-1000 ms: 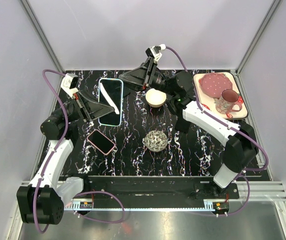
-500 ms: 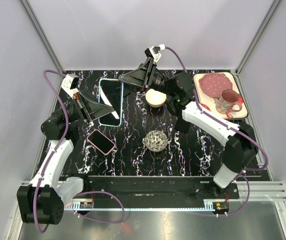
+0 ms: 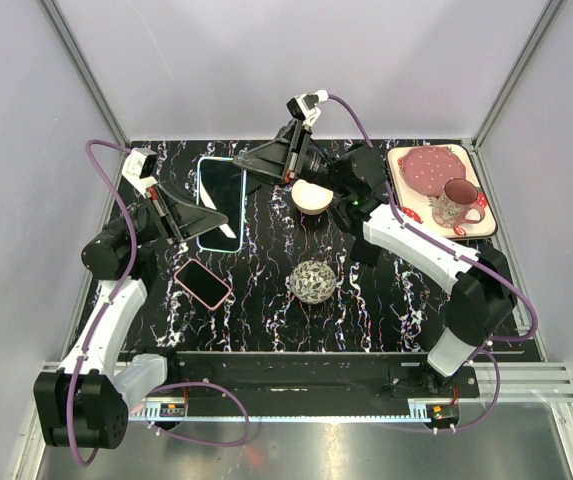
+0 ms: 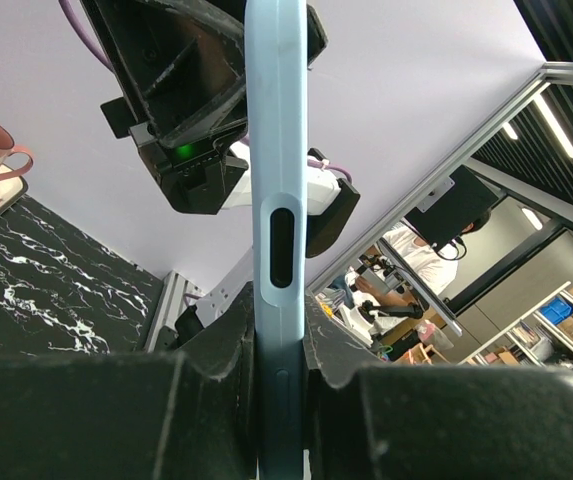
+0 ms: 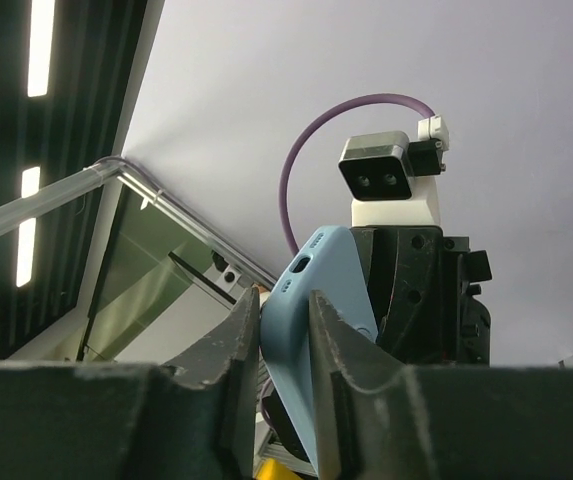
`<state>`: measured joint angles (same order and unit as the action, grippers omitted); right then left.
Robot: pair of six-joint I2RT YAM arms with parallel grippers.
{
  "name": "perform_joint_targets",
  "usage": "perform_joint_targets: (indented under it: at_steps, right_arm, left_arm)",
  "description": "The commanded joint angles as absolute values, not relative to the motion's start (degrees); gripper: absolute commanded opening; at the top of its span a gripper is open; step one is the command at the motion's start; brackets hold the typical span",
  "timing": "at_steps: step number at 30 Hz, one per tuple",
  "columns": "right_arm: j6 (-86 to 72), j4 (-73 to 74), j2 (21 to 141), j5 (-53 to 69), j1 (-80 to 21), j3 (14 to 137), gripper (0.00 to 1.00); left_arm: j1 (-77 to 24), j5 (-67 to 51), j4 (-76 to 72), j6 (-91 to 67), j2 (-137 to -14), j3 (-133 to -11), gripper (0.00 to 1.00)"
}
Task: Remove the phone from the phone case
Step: Remove the phone case from the phone.
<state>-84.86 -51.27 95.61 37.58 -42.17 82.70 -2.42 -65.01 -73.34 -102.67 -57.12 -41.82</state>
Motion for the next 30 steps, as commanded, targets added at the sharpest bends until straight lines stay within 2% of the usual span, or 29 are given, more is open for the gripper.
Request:
perform_joint_targets:
  at_steps: [1,2,3,4,6,10,13,30]
  right_arm:
    - [-85.5,-53.8,96.1,38.7,-43.6,83.8,0.23]
    - [-85.7,-53.9,96.4,38.5,-43.7,83.9,0.17]
    - [-86.5,-54.0,96.6,38.2,-43.8,83.8,0.03]
    - [-87.2,-55.3,97.0,38.0,-43.7,83.6,0.0]
    - [-92.3,-58.8,98.2,37.4,-43.7,83.1,0.0]
    - [-109.6,-80.4,106.9,35.0,-43.9,86.1,0.0]
    - [-118.7,-88.4,111.2,30.8,-44.4,89.0,0.0]
    - [-127.1,-89.6,117.3,26.1,-47.5,94.7,0.0]
  left_arm:
    - [-2.5,-62.3,-93.3,-102.0,-56.6,-42.8,0.0]
    - [-2.5,-62.2,-93.2,-102.0,-56.6,-42.9,0.0]
    - [-2.5,-62.3,-93.3,-102.0,-56.4,-42.9,0.0]
    - [-2.5,-62.3,-93.3,-102.0,-56.3,-43.0,0.0]
    - [-2.5,-62.4,-93.2,-101.8,-56.3,-43.1,0.0]
    - [-2.5,-62.2,-93.0,-101.0,-56.2,-43.2,0.0]
    - [-2.5,-61.7,-93.7,-100.3,-56.1,-44.4,0.0]
    - [-2.5,-61.9,-95.0,-100.2,-56.3,-50.0,0.0]
